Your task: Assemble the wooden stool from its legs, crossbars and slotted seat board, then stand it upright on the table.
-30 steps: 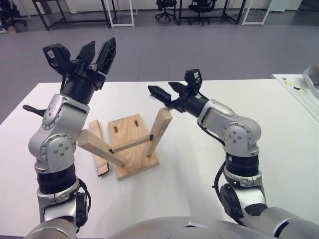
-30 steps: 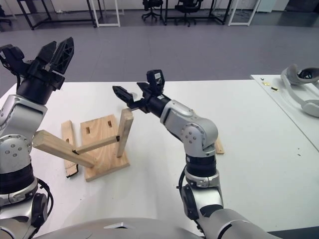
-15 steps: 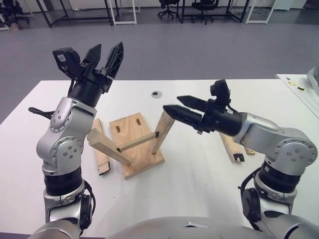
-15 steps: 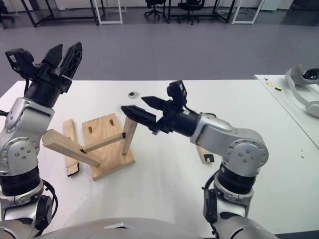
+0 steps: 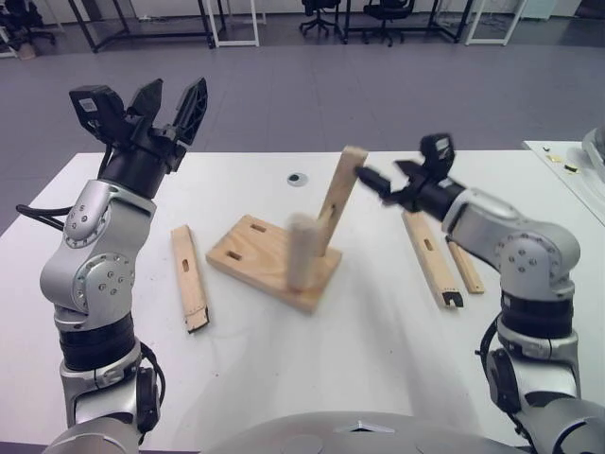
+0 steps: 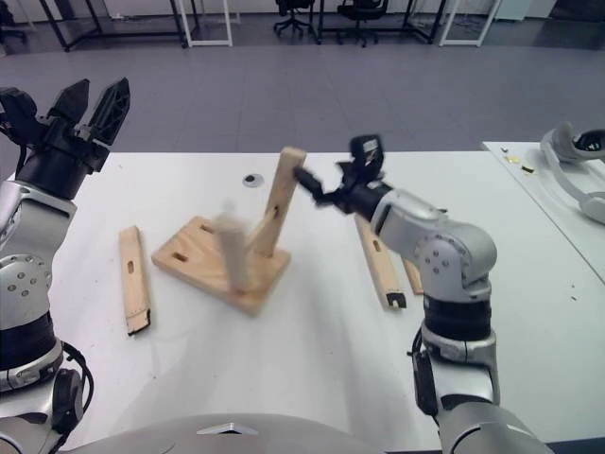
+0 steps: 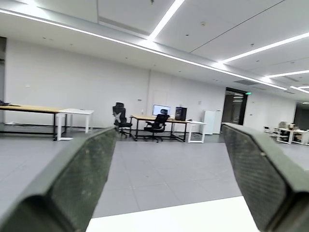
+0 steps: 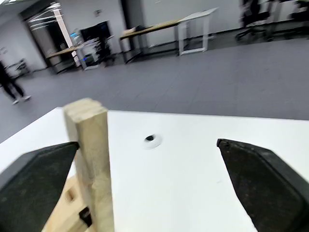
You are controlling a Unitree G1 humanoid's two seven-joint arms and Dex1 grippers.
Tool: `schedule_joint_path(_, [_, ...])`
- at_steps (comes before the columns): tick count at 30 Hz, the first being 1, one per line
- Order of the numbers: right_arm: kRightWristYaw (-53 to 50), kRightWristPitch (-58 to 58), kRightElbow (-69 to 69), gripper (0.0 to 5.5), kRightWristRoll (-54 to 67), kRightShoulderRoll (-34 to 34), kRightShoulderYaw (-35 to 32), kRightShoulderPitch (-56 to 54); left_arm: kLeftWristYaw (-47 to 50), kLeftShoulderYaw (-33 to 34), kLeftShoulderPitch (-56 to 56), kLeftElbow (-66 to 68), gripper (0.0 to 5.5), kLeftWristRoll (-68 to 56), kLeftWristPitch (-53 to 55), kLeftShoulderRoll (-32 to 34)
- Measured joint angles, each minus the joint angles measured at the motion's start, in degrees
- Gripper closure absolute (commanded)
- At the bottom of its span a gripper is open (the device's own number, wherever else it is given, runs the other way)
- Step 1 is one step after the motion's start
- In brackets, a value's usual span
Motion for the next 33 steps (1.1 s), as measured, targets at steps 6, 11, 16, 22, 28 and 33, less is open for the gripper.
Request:
schedule_joint_path(6, [1.1, -22.3, 18.1, 0.11, -9.1, 0.6, -6.6, -17.1, -1.4, -1.8, 0.1, 0.4, 1.57, 1.6, -0.3, -2.3])
schedule_joint_path(11, [8.9, -7.7, 3.9, 0.11, 4.8, -0.3, -7.5, -15.7, -1.4, -1.7, 0.7, 0.0, 1.57, 2.1, -0.3, -4.0])
schedule_joint_path(16, [11.1, 13.9, -15.4, 0.11, 19.2, -8.7, -6.3, 1.7, -1.4, -1.1, 2.7, -2.0, 1.57, 2.1, -0.3, -4.3])
schedule_joint_path(22, [8.7, 19.1, -22.3, 0.11, 15.6, -15.8, -6.7, 12.3, -0.8, -0.5, 4.2, -3.1, 1.57, 2.1, -0.2, -4.4])
schedule_joint_path(28, [7.5, 7.6, -15.0, 0.11, -2.4, -16.7, 1.8, 9.8, -0.6, -1.3, 4.1, -3.0, 1.57, 2.2, -0.2, -4.9])
schedule_joint_path(33, [5.6, -15.3, 7.2, 0.11, -28.4, -20.0, 11.1, -9.8, -0.3, -2.5, 3.7, -2.7, 1.57, 2.9, -0.2, -6.0])
